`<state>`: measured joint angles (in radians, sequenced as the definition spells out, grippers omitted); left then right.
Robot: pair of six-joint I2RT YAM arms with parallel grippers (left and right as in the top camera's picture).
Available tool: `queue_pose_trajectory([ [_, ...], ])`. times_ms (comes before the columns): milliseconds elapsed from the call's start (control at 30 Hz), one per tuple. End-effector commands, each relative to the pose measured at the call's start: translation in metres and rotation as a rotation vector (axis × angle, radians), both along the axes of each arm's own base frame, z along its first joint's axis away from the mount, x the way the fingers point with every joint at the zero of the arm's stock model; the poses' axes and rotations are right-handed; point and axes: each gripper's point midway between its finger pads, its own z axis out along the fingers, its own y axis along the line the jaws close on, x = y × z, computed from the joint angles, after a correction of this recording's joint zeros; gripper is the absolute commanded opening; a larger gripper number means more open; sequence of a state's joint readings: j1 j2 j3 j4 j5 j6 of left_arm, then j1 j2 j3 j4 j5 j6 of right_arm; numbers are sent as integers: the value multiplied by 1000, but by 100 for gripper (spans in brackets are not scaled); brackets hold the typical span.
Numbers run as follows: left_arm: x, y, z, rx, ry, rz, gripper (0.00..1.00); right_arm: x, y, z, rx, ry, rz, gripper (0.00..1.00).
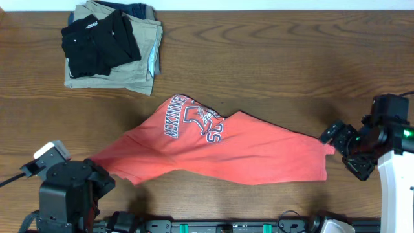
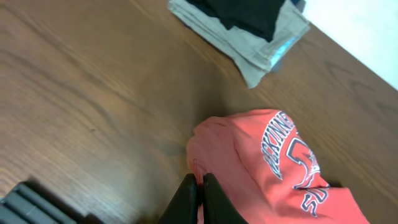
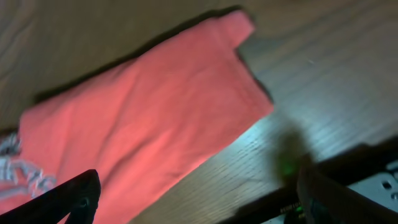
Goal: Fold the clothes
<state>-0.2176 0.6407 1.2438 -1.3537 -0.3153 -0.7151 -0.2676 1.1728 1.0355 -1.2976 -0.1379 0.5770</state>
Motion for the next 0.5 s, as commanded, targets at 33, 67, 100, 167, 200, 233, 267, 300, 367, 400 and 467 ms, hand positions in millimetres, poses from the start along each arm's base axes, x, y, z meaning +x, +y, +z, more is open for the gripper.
queue_pose_trajectory([
  [33, -2, 8, 1, 19, -2, 52, 6, -3, -9, -9, -36, 72, -126, 99],
  [67, -2, 9, 1, 19, -1, 52, 6, -7, -11, -13, -37, 93, -149, 99],
  [100, -2, 9, 1, 19, 0, 52, 6, -12, -12, -16, -40, 116, -178, 99],
  [167, -3, 9, 1, 20, 2, 52, 6, -23, -17, -26, -45, 164, -240, 99],
  [200, -3, 9, 1, 20, 2, 52, 6, -28, -18, -31, -42, 181, -258, 99],
  [233, -3, 9, 1, 20, 2, 51, 6, -30, -19, -37, -38, 190, -270, 99],
  [267, -3, 9, 1, 20, 2, 52, 6, -32, -21, -42, -38, 193, -270, 99],
  [300, -3, 9, 1, 20, 2, 52, 6, -33, -22, -49, -37, 194, -268, 99],
  [367, -3, 9, 1, 20, 2, 51, 6, -35, -22, -59, -34, 198, -274, 99],
  [400, -3, 9, 1, 20, 2, 51, 6, -36, -22, -65, -35, 200, -274, 99],
  [467, -3, 9, 1, 20, 2, 51, 6, -40, -21, -76, -33, 209, -278, 99],
])
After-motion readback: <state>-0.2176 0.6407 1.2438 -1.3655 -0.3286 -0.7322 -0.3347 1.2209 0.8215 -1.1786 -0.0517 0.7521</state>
